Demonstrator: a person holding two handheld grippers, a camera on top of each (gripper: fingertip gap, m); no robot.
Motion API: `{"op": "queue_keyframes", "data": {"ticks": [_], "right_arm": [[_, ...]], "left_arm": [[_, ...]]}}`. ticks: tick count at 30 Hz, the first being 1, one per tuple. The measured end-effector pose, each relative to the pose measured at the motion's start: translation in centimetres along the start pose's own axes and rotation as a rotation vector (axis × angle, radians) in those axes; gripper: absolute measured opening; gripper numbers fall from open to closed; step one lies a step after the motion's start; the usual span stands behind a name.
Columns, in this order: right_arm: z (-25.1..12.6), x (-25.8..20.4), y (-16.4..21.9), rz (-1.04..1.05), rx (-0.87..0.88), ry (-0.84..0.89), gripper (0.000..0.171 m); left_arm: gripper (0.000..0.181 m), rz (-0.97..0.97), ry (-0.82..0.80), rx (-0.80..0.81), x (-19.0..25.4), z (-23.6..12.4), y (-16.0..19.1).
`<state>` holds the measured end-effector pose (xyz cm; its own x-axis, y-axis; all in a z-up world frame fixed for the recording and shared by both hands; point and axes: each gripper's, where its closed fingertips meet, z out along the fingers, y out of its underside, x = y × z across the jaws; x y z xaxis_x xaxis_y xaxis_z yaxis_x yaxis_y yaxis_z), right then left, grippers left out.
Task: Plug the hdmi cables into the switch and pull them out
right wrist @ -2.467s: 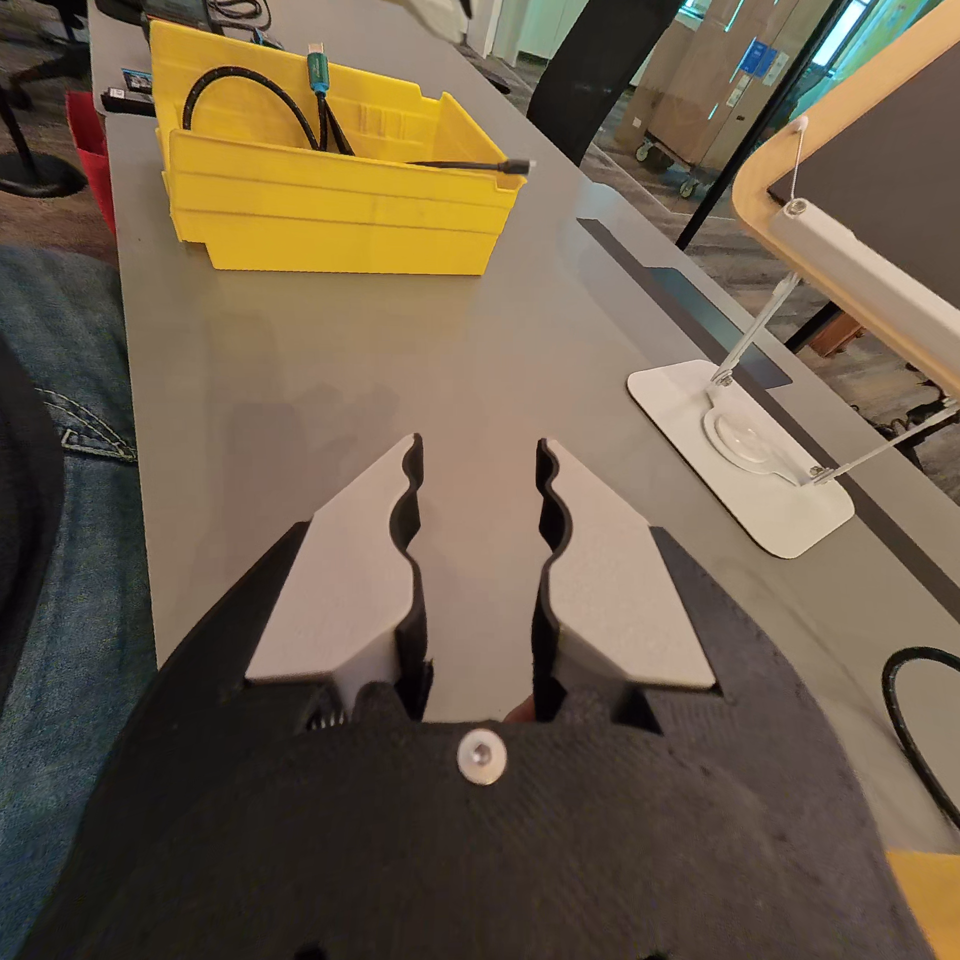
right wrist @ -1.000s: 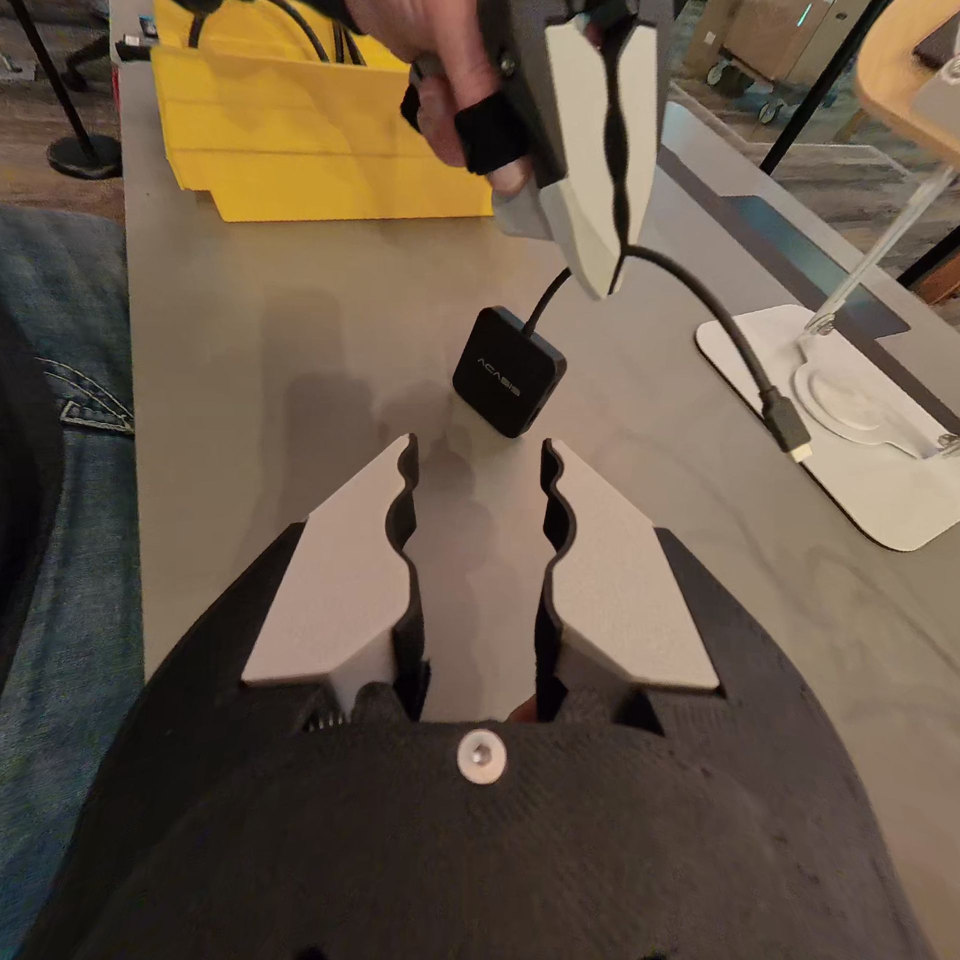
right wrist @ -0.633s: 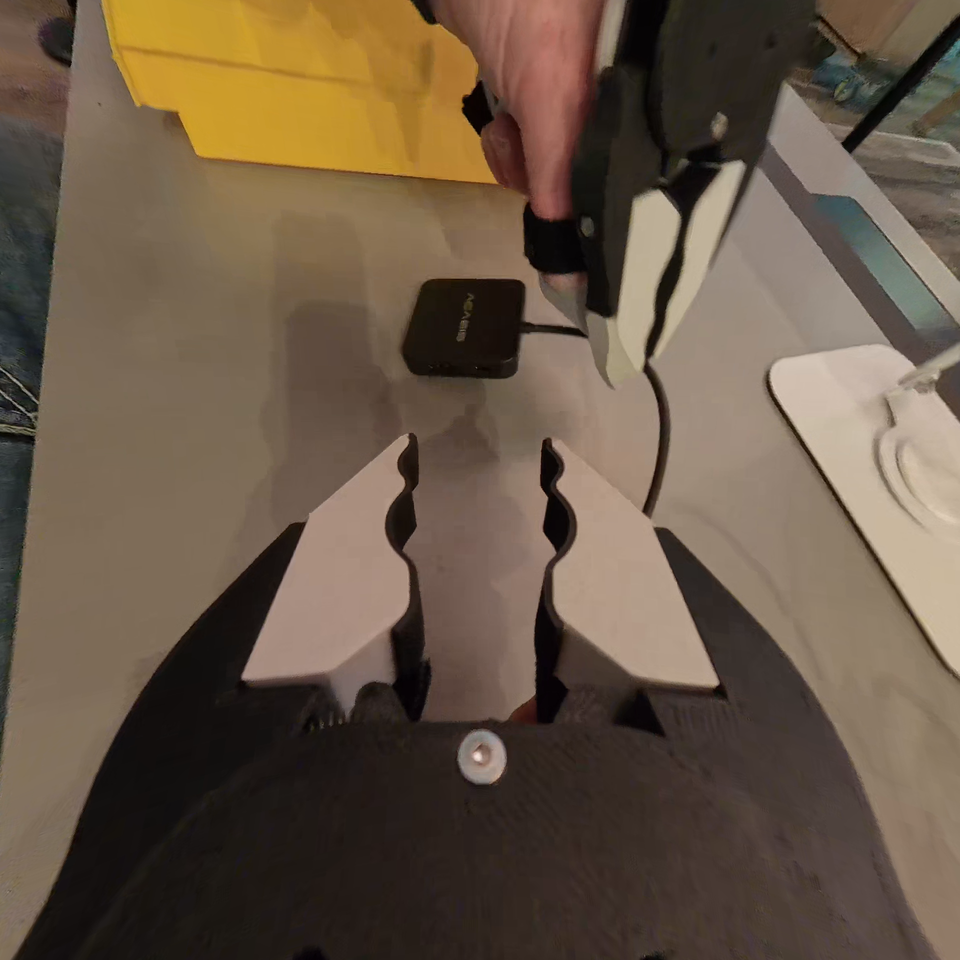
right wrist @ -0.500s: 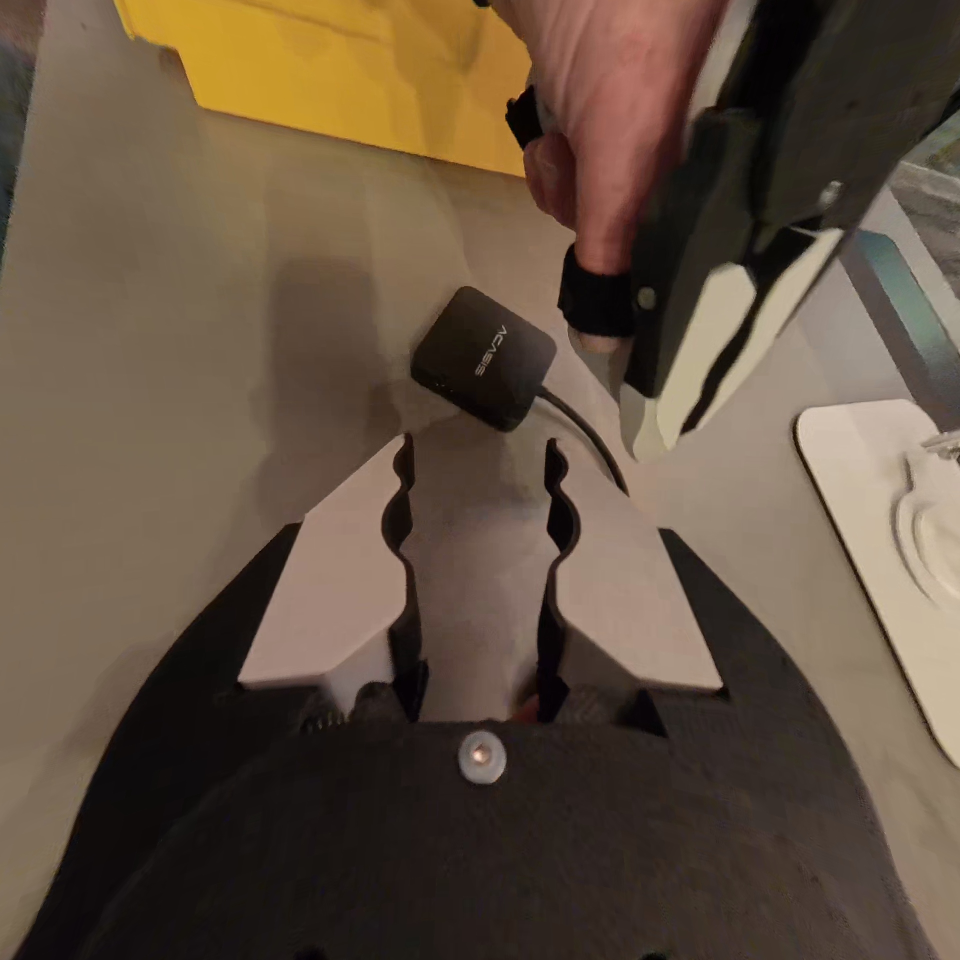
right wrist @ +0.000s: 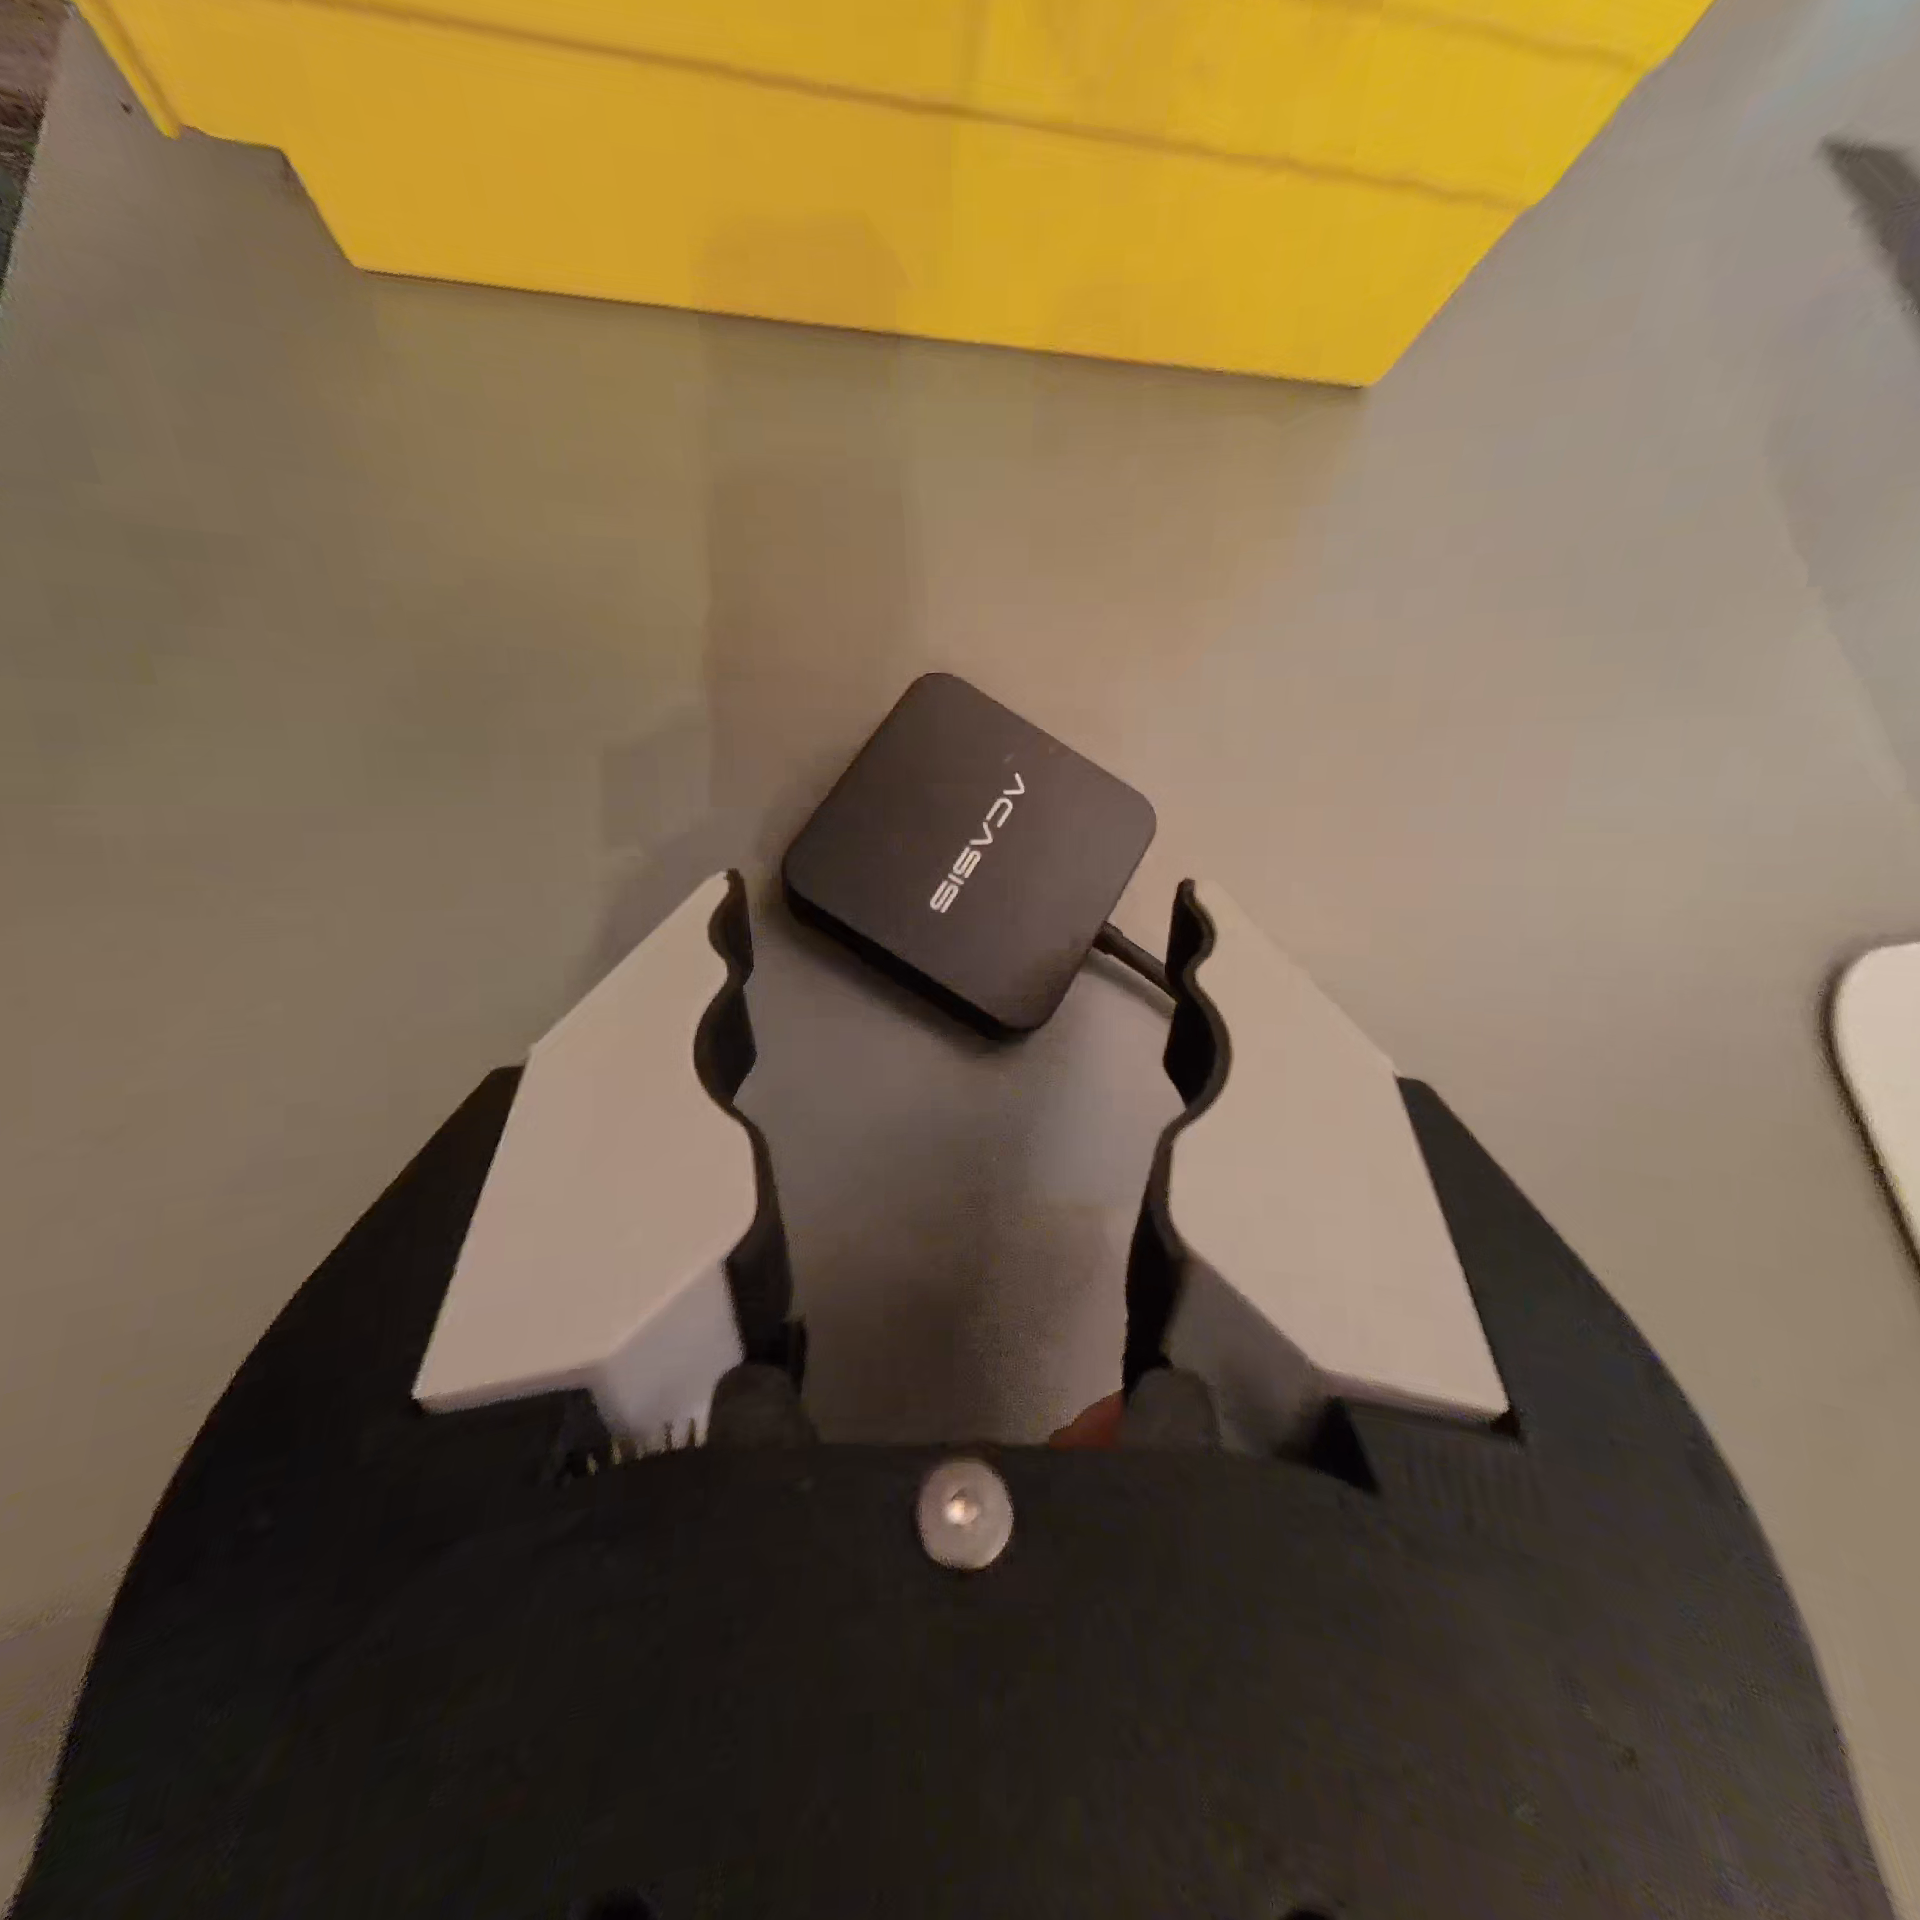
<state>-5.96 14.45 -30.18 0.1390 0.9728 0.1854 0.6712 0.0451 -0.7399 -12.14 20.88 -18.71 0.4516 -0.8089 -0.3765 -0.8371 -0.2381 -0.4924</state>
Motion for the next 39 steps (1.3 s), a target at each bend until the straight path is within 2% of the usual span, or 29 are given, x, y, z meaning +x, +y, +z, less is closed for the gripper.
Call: {"op": "queue_keyframes", "data": {"ticks": [3,8,10,12,17,20,22,25,30,35,39], "right_arm": [[1.1,-0.2,1.0,0.012,-0.072,-0.044,0.065],[0.7,0.0,1.6,0.05,-0.089,-0.055,0.064],[0.3,0.2,1.9,0.056,-0.093,-0.049,0.064],[0.0,0.3,2.2,0.059,-0.088,-0.045,0.064],[-0.3,0.2,2.4,0.056,-0.078,-0.035,0.064],[-0.5,0.3,2.6,0.056,-0.075,-0.029,0.064],[-0.7,0.3,2.8,0.054,-0.075,-0.023,0.064],[-1.0,0.4,3.0,0.042,-0.074,-0.016,0.063],[-1.8,0.7,3.7,0.048,-0.079,-0.002,0.063],[-3.0,1.5,4.9,0.073,-0.089,0.02,0.062],[-4.2,2.2,6.2,0.097,-0.095,0.041,0.061]], "left_arm": [[0.035,-0.044,-0.086,-0.095,-3.2,-3.2,5.6],[0.04,-0.068,-0.116,-0.335,-4.9,-6.8,16.5],[0.043,-0.06,-0.102,-0.427,-4.2,-7.1,20.0],[0.047,0.032,-0.145,-0.489,-4.0,-7.0,22.3],[0.056,0.299,-0.263,-0.632,-4.4,-5.3,25.2],[0.051,0.356,-0.364,-0.66,-5.8,-4.2,26.4],[0.03,0.398,-0.441,-0.645,-6.7,-4.1,26.4],[0.017,0.438,-0.528,-0.617,-7.4,-4.7,26.0],[0.013,0.434,-0.613,-0.562,-8.1,-6.7,24.9],[0.01,0.408,-0.751,-0.453,-9.3,-10.5,21.5],[0.01,0.399,-0.783,-0.351,-8.2,-12.0,16.1]]}}
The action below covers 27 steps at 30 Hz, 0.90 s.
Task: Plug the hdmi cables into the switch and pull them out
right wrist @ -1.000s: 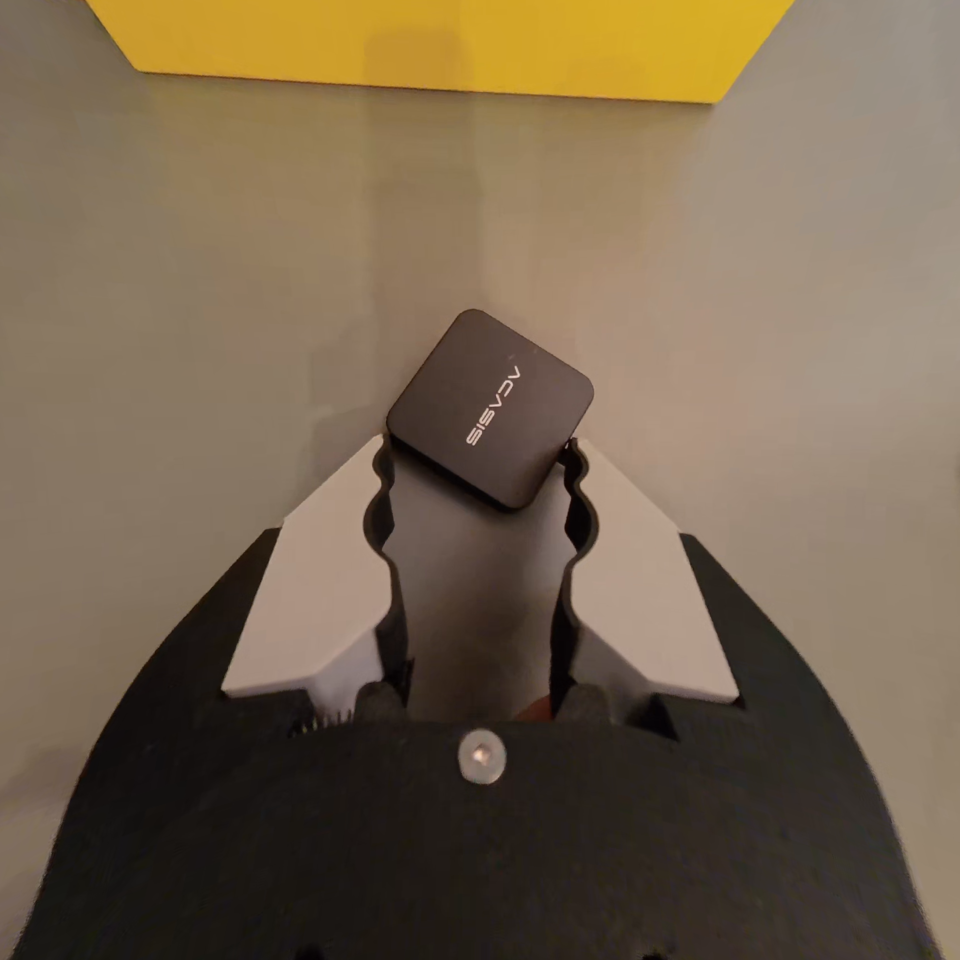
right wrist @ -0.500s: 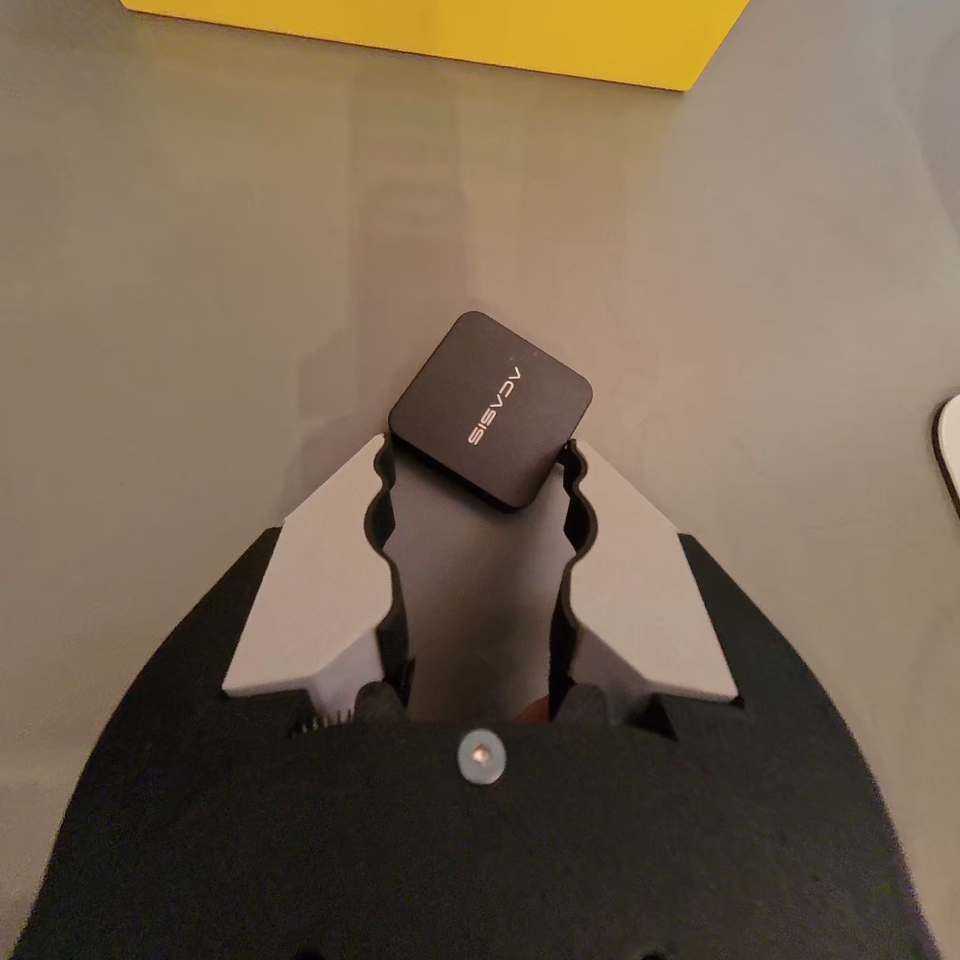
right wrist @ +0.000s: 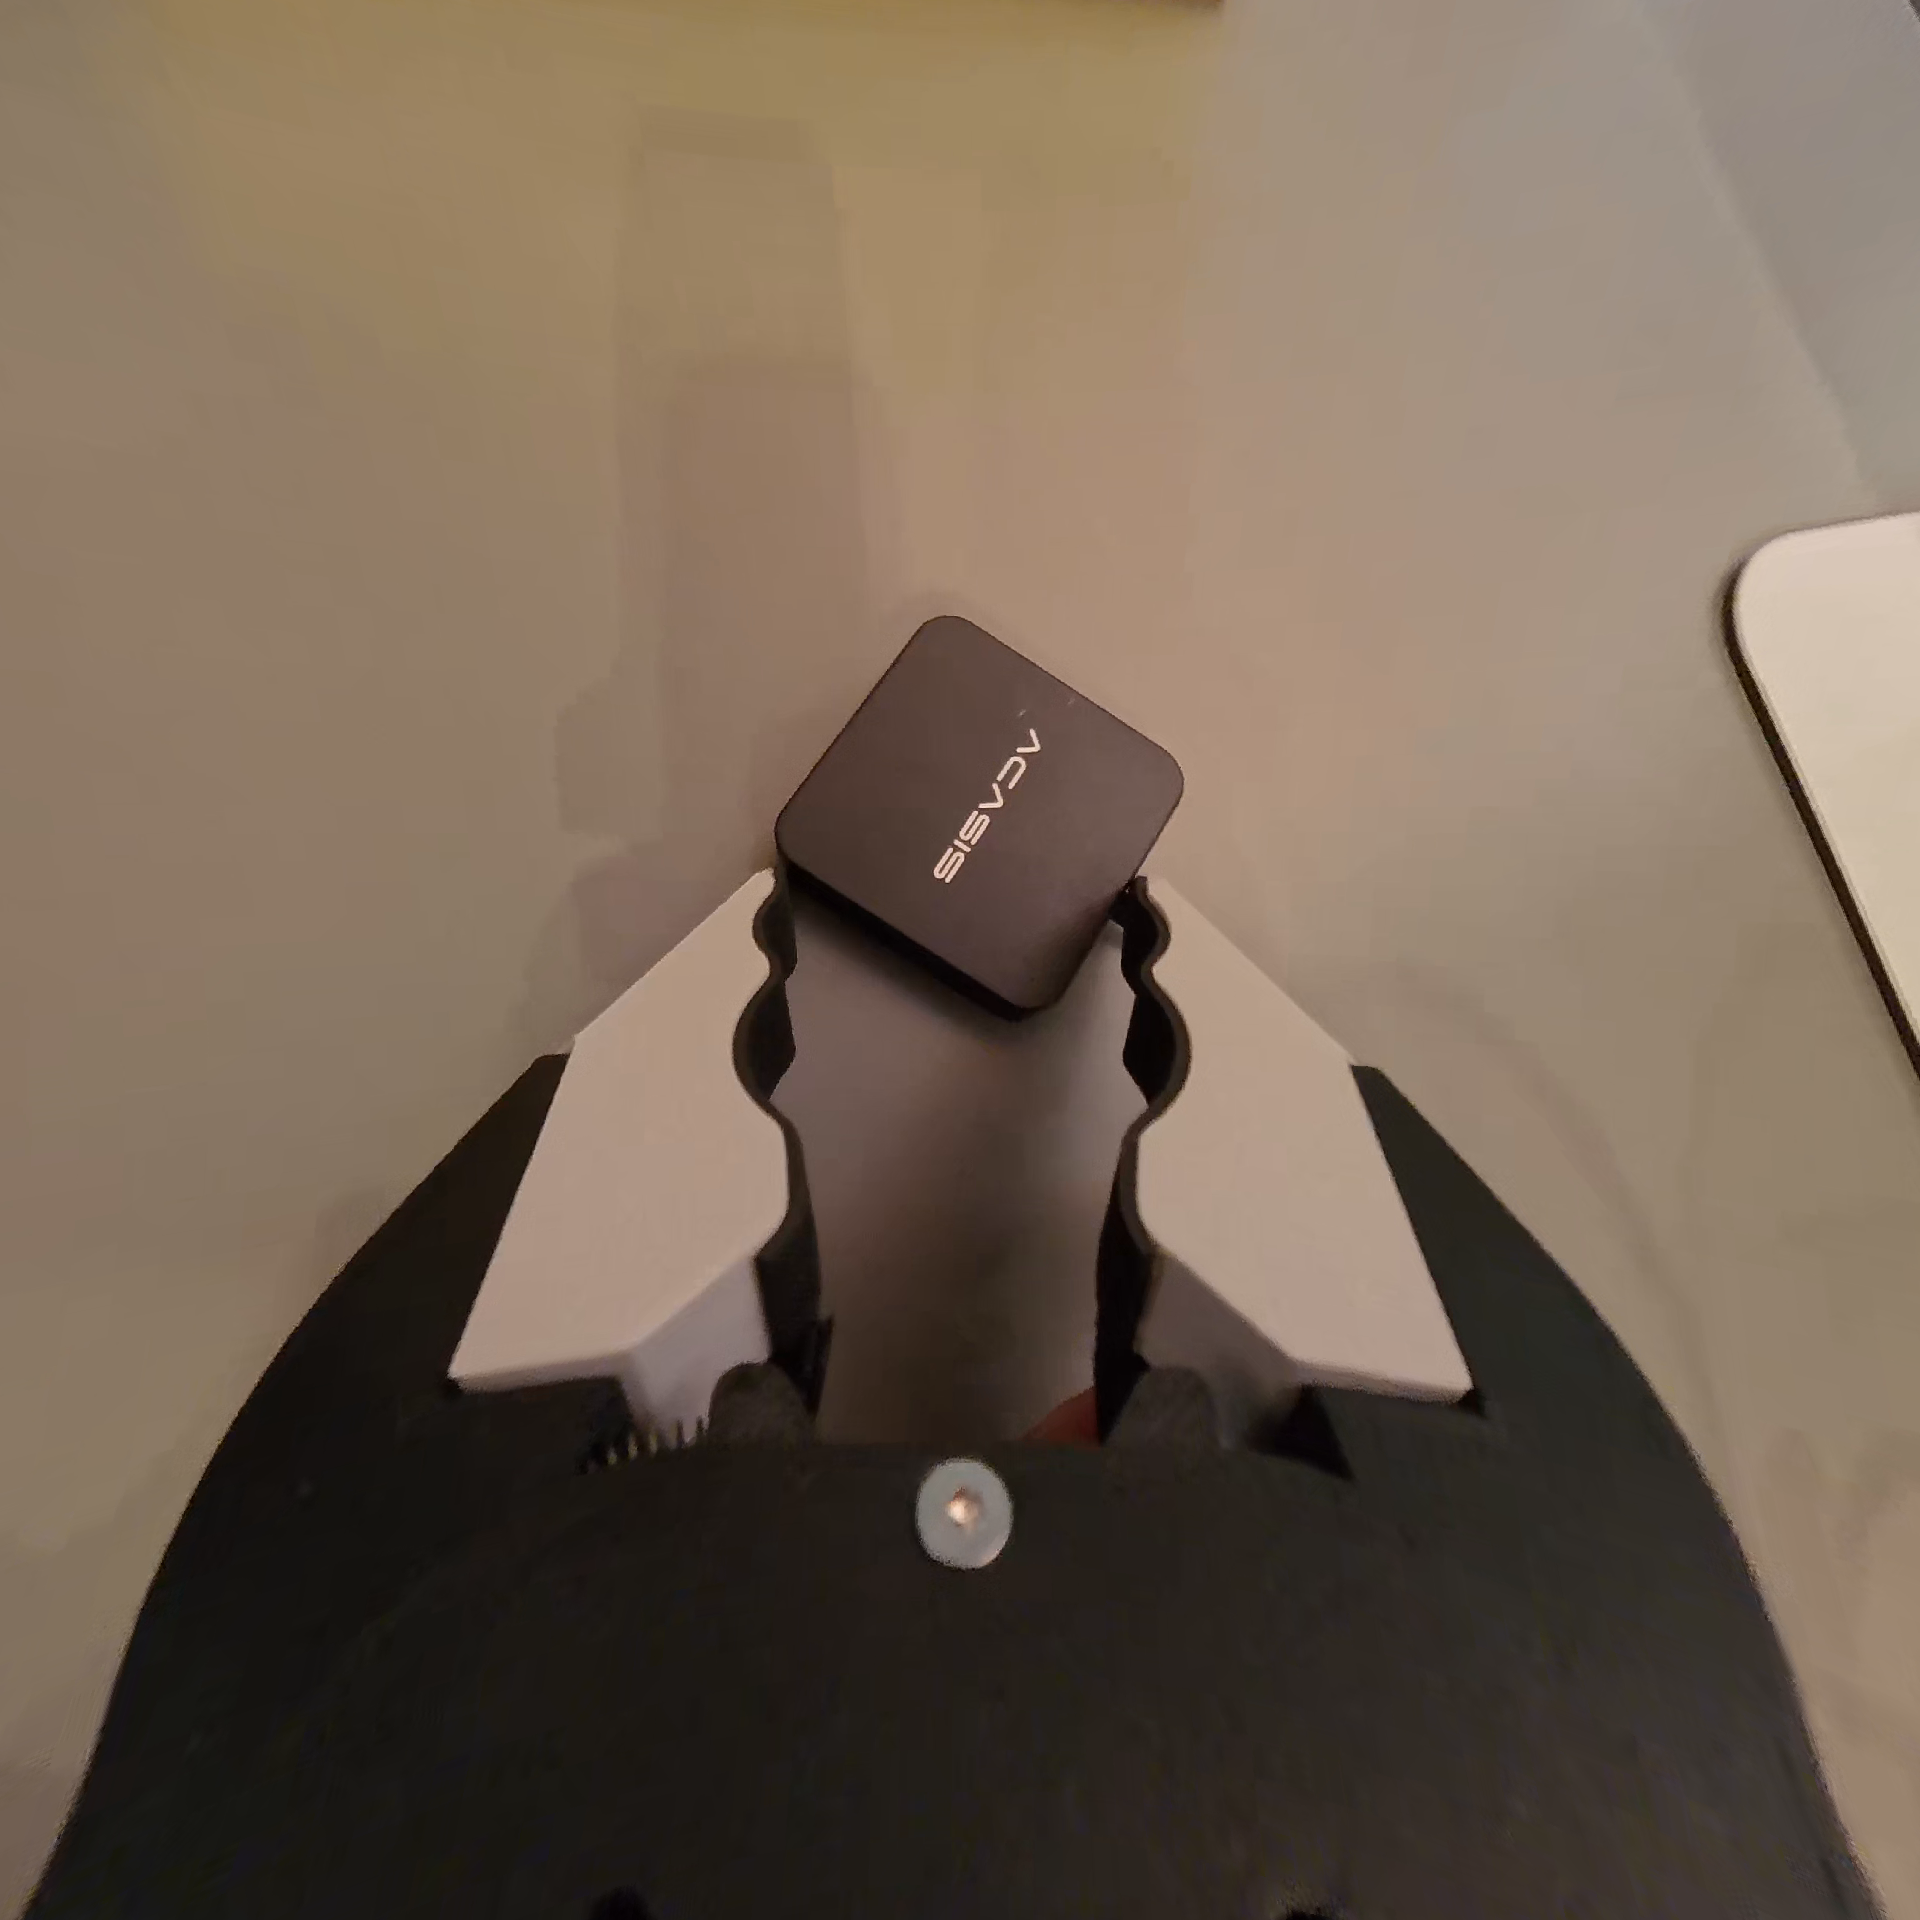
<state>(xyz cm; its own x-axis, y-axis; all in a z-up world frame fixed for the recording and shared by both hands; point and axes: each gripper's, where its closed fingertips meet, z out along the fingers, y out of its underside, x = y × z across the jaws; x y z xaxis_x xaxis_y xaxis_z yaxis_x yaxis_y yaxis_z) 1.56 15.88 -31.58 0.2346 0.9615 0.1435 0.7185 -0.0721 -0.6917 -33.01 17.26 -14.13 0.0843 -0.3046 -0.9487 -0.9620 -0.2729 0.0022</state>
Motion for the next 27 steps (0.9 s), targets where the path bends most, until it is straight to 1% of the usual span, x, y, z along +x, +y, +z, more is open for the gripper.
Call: {"op": "queue_keyframes", "data": {"ticks": [2,4,5,7,9,12,15,18,21,24,27], "right_arm": [[-0.5,0.4,0.6,0.017,0.0,0.01,0.061],[-1.0,1.0,0.9,0.033,0.009,0.03,0.056],[-1.3,1.2,0.8,0.043,0.024,0.038,0.057],[-2.0,1.4,0.6,0.073,0.058,0.038,0.063],[-2.5,1.7,0.8,0.078,0.072,0.039,0.065],[-2.9,2.3,1.4,0.084,0.07,0.056,0.064],[-2.8,2.6,2.0,0.075,0.04,0.071,0.063],[-2.4,2.5,2.5,0.074,0.0,0.07,0.059],[-2.2,2.6,2.8,0.09,-0.023,0.069,0.056],[-2.1,2.4,2.8,0.111,-0.02,0.057,0.056],[-2.2,2.5,2.9,0.125,-0.018,0.058,0.054]], "left_arm": [[0.01,-0.018,0.013,0.054,-0.3,-1.3,-3.6],[0.01,-0.03,0.06,0.096,0.5,-2.4,-7.4],[0.01,-0.034,0.084,0.123,1.1,-2.9,-9.6],[0.01,-0.054,0.161,0.165,3.2,-3.7,-13.7],[0.01,-0.06,0.249,0.215,5.7,-4.6,-17.6],[0.01,-0.029,0.321,0.24,9.1,-4.7,-21.4],[0.011,-0.004,0.384,0.189,12.1,-3.4,-22.5],[0.011,-0.043,0.469,0.131,14.3,-2.2,-22.4],[0.016,-0.058,0.506,0.084,15.7,-1.2,-21.7],[0.024,-0.09,0.561,0.074,17.1,-0.8,-21.4],[0.042,-0.126,0.604,0.08,17.8,-1.0,-21.6]]}}
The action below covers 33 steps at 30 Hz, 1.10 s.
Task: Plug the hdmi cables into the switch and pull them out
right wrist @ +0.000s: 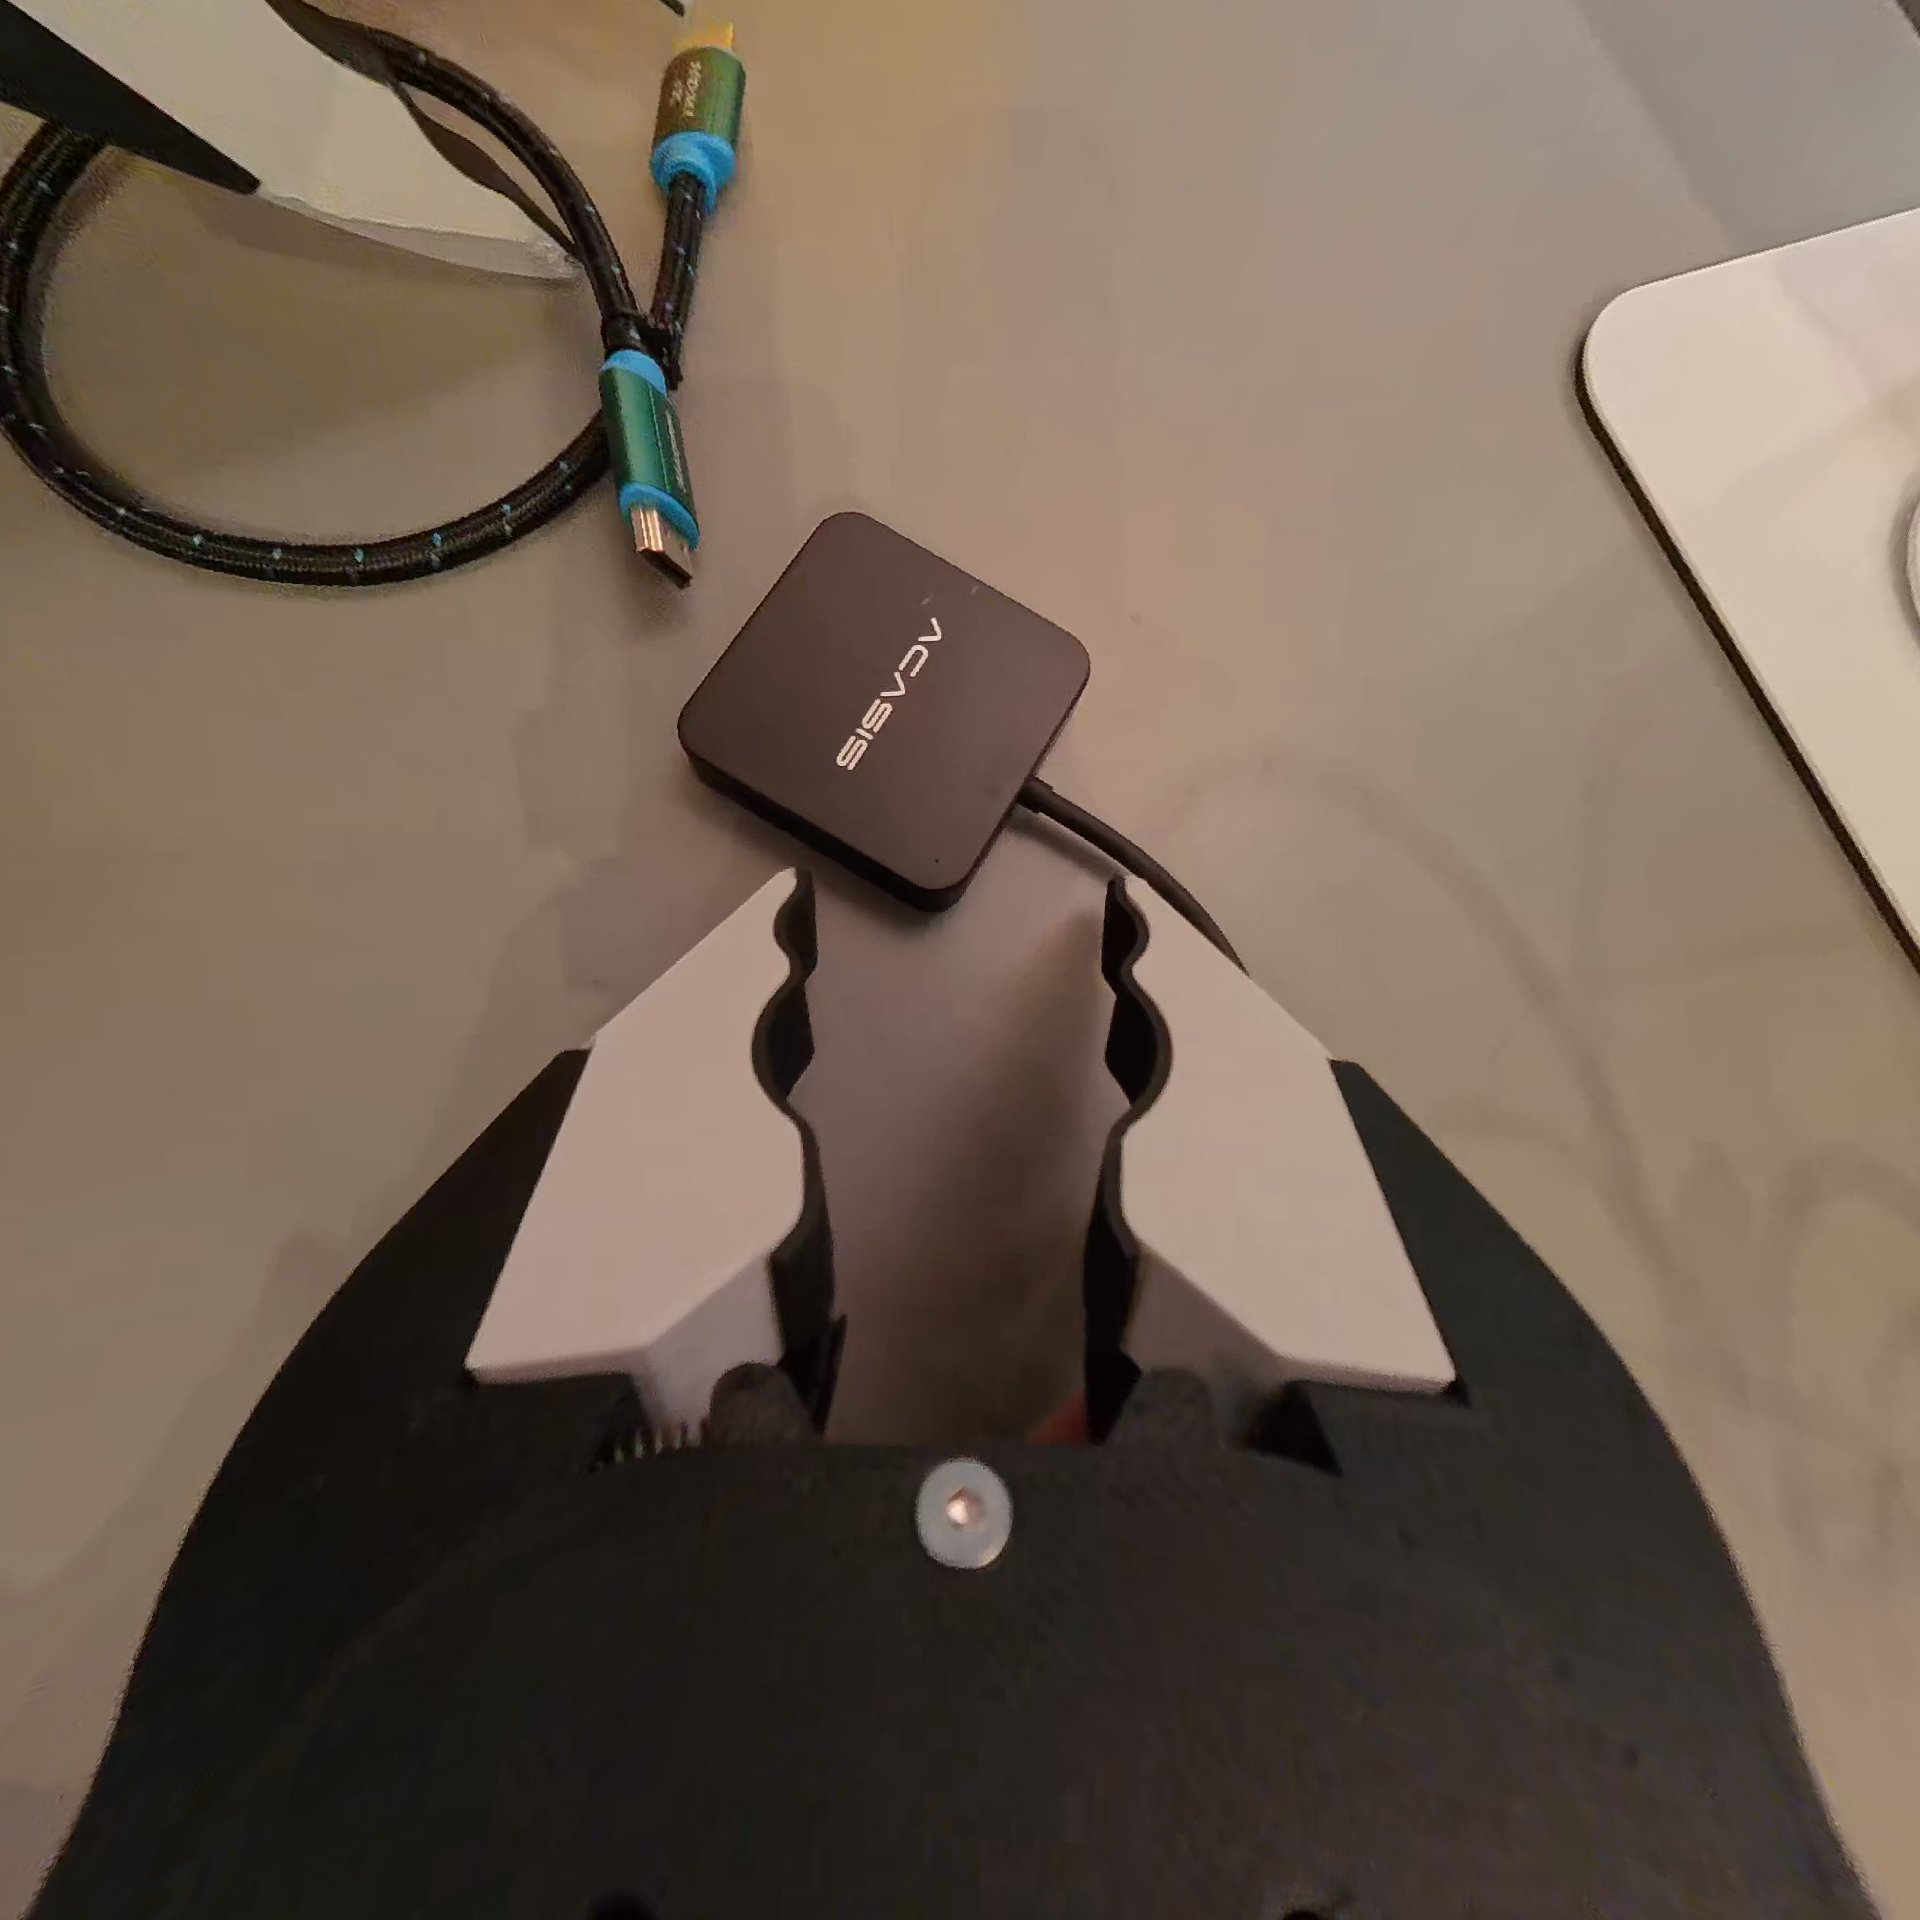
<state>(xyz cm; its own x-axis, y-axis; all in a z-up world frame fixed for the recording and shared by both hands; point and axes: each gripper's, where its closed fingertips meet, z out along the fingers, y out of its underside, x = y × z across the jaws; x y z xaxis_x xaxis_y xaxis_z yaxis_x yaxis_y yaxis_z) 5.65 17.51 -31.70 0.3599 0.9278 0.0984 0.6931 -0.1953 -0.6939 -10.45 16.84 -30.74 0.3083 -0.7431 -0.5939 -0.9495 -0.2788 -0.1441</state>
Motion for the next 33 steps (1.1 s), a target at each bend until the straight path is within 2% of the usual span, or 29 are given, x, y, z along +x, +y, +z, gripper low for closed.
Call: {"op": "queue_keyframes", "data": {"ticks": [4,7,10,14,17,20,23,26,29,32,33], "right_arm": [[-0.2,0.5,-0.1,0.016,0.013,0.02,0.047],[-0.2,0.5,-0.1,0.025,0.02,0.014,0.046],[-0.4,0.6,-0.3,0.028,0.035,0.018,0.044],[-0.8,0.8,-0.6,0.067,0.081,-0.003,0.043],[-1.0,0.8,-0.6,0.087,0.097,-0.019,0.043],[-1.0,0.7,-0.6,0.086,0.095,-0.029,0.045],[-1.1,0.7,-0.7,0.076,0.105,-0.023,0.047],[-1.4,1.0,-1.0,0.04,0.123,0.003,0.049],[-1.2,1.3,-0.8,0.004,0.107,0.035,0.049],[-0.7,1.4,-0.1,-0.01,0.066,0.046,0.051],[-0.6,1.4,0.0,-0.013,0.06,0.046,0.051]], "left_arm": [[0.051,-0.061,0.025,0.125,-0.4,-1.8,-2.4],[0.059,-0.073,0.125,0.296,1.0,-3.3,-5.8],[0.066,-0.057,0.199,0.334,2.8,-3.0,-8.2],[0.072,-0.072,0.276,0.291,4.3,-0.9,-10.1],[0.063,-0.122,0.343,0.305,4.4,-0.3,-11.2],[0.04,-0.103,0.343,0.323,4.1,0.1,-11.4],[0.008,-0.062,0.298,0.343,3.5,0.0,-11.5],[0.026,-0.075,0.367,0.393,3.9,-0.3,-11.7],[0.045,-0.055,0.314,0.396,2.7,-0.4,-11.8],[0.066,-0.026,0.307,0.301,2.4,0.6,-11.3],[0.067,-0.027,0.308,0.288,2.3,1.0,-11.4]]}}
